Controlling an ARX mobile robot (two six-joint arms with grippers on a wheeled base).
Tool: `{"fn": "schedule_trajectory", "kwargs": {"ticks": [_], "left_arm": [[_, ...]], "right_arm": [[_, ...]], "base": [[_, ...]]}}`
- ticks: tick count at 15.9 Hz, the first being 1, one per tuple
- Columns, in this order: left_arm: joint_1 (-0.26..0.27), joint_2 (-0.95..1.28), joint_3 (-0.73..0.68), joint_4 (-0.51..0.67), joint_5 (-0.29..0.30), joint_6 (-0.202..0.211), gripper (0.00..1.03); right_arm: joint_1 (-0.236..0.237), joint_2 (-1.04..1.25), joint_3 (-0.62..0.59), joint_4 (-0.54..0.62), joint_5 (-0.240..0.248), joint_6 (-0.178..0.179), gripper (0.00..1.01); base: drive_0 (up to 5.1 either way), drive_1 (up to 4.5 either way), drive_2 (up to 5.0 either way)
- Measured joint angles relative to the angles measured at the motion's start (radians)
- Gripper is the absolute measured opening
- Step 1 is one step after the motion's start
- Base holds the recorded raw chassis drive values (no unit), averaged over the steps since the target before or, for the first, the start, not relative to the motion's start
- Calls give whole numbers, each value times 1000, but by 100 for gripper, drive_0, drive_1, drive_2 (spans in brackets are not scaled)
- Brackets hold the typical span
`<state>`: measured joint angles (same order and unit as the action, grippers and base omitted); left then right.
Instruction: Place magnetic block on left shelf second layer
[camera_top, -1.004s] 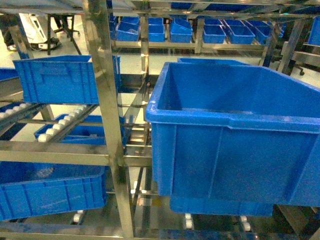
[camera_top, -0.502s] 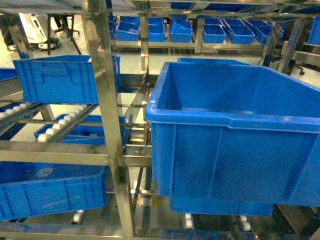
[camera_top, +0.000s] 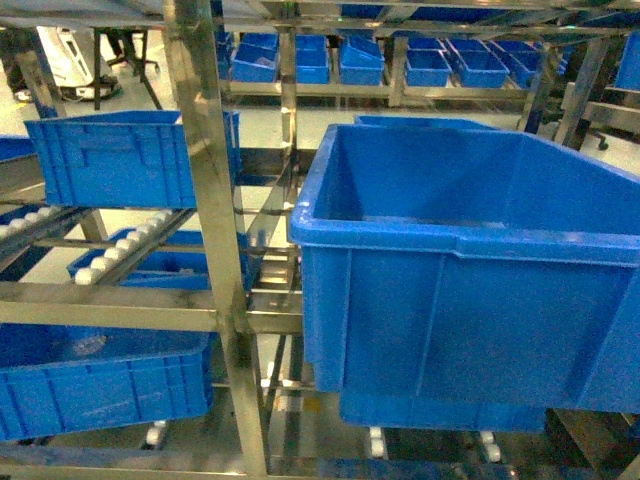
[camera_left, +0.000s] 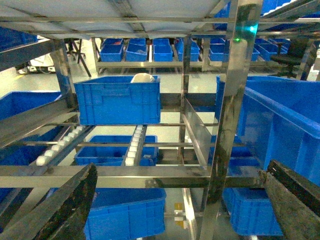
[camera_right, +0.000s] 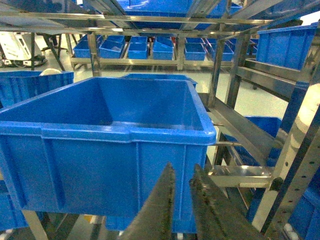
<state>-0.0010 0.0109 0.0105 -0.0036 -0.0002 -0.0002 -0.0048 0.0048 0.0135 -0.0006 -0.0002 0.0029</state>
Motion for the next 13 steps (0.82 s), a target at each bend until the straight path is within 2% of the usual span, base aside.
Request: {"fn": "schedule_trajectory", "kwargs": {"ticks": [1,2,5,7,13], "left_arm": [[0,0,0,0,0,0,98],[0,0,0,0,0,0,98],[0,0,0,0,0,0,98],[0,0,0,0,0,0,98],[0,0,0,0,0,0,98]], "right_arm": [[0,0,0,-3,0,0,24],[0,0,0,-3,0,0,40],[0,0,0,-3,0,0,69],[0,0,0,-3,0,0,97],[0,0,0,-3,0,0,98]], "base": [[0,0,0],[0,0,0],[0,0,0],[0,0,0],[0,0,0]]}}
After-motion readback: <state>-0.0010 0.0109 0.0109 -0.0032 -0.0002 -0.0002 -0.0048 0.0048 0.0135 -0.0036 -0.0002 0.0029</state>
